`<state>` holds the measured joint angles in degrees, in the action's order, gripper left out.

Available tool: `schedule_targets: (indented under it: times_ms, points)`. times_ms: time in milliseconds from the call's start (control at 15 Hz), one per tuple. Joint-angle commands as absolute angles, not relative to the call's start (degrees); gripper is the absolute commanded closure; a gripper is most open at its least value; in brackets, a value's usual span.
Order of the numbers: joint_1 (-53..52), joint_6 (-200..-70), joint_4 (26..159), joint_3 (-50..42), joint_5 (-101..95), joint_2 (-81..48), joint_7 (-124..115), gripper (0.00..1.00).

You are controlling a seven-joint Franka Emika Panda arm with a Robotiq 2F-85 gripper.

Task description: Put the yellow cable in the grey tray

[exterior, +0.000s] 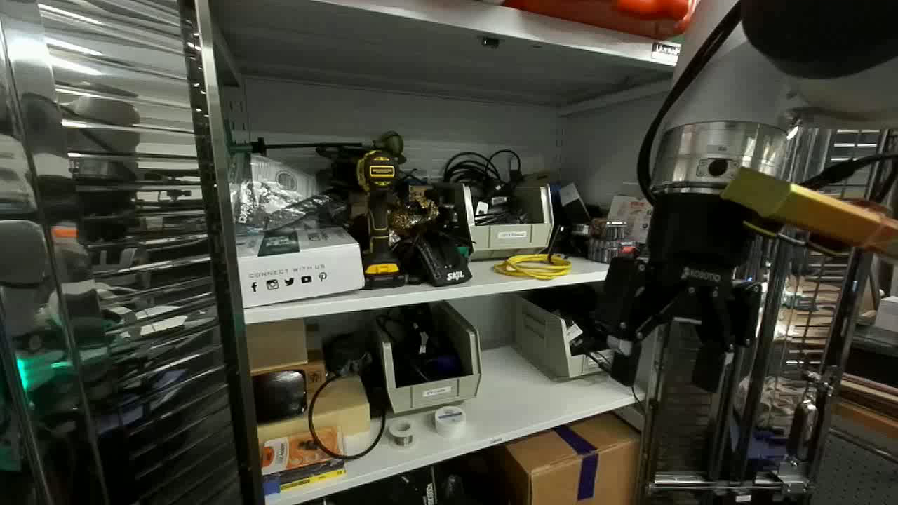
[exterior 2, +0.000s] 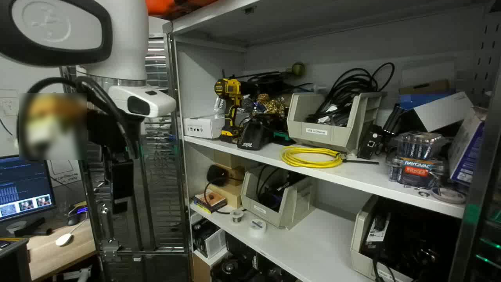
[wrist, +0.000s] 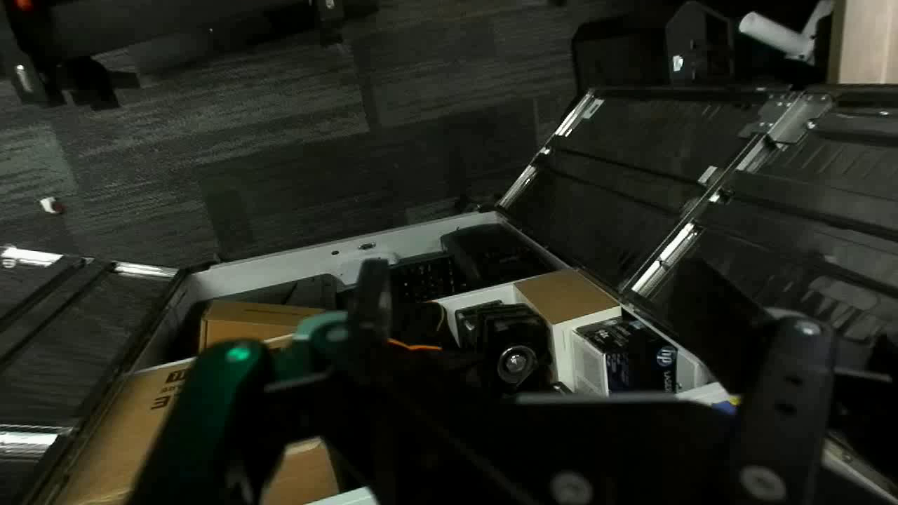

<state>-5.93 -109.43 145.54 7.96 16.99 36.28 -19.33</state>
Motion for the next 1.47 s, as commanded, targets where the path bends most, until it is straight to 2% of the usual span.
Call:
schedule_targets:
  times_ms: [0,667,1400]
  points:
    - [-5.4,-109.2,145.2,8.4,17.2,36.3,-19.1,0.00]
    - [-5.3,-109.2,144.8,8.4,17.2,36.6,-19.1,0.00]
    - [-5.9,-111.2,132.5,2.4,8.0,18.8,9.3,0.00]
